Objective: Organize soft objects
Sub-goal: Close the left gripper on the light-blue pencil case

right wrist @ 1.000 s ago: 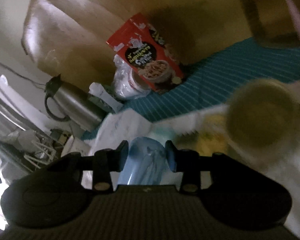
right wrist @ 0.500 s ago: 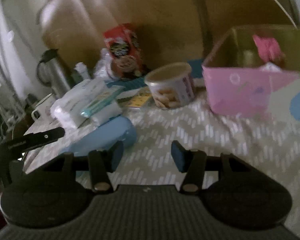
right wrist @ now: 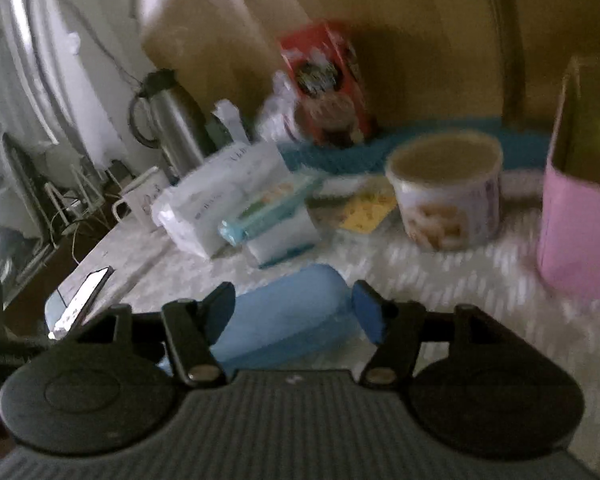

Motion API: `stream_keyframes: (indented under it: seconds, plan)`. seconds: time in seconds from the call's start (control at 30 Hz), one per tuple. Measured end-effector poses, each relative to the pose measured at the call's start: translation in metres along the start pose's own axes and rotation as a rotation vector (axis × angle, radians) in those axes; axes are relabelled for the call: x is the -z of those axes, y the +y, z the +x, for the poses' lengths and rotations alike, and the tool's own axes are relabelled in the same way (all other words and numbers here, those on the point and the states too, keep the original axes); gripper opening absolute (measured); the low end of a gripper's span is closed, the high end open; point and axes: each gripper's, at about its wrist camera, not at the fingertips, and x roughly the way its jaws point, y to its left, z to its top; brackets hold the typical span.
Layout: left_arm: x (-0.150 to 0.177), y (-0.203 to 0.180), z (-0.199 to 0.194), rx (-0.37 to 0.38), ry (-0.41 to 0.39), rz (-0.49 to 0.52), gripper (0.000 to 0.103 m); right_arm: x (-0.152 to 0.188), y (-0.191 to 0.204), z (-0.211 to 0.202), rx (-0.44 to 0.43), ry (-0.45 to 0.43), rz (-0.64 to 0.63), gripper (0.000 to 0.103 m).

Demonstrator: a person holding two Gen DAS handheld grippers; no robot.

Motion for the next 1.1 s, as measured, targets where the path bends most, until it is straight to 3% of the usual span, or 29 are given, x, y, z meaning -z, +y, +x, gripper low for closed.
stream_keyframes:
  seconds: [0.1,0.2,0.37,0.43,0.7,0.87,1.0,1.1]
  plan:
    - [0.000,-0.004,0.007,0.012,0.011,0.011,0.055,0.009,-0.002,-0.006,-0.019,0.012,0.042,0.056]
    - [-0.005,-0.009,0.011,-0.004,-0.008,0.041,0.058,0.027,0.003,-0.029,-0.037,-0.002,0.018,0.056]
    - [-0.017,-0.012,0.031,0.046,0.040,0.050,0.064,0.063,0.009,-0.073,-0.055,-0.015,-0.028,0.057]
    - [-0.020,-0.022,0.044,0.075,0.066,0.088,0.066,0.073,0.013,-0.086,-0.006,-0.037,-0.059,0.057]
    - [-0.004,-0.096,0.095,0.177,0.139,0.252,0.075,0.103,0.016,-0.100,0.380,-0.055,-0.336,0.065]
    - [0.008,-0.134,0.111,0.204,0.166,0.322,0.076,0.102,-0.009,-0.122,0.420,-0.075,-0.322,0.070]
    - [0.011,-0.152,0.119,0.254,0.221,0.338,0.076,0.102,-0.027,-0.137,0.545,-0.115,-0.323,0.070]
    - [0.015,-0.166,0.124,0.253,0.226,0.372,0.076,0.102,-0.040,-0.150,0.587,-0.132,-0.281,0.070]
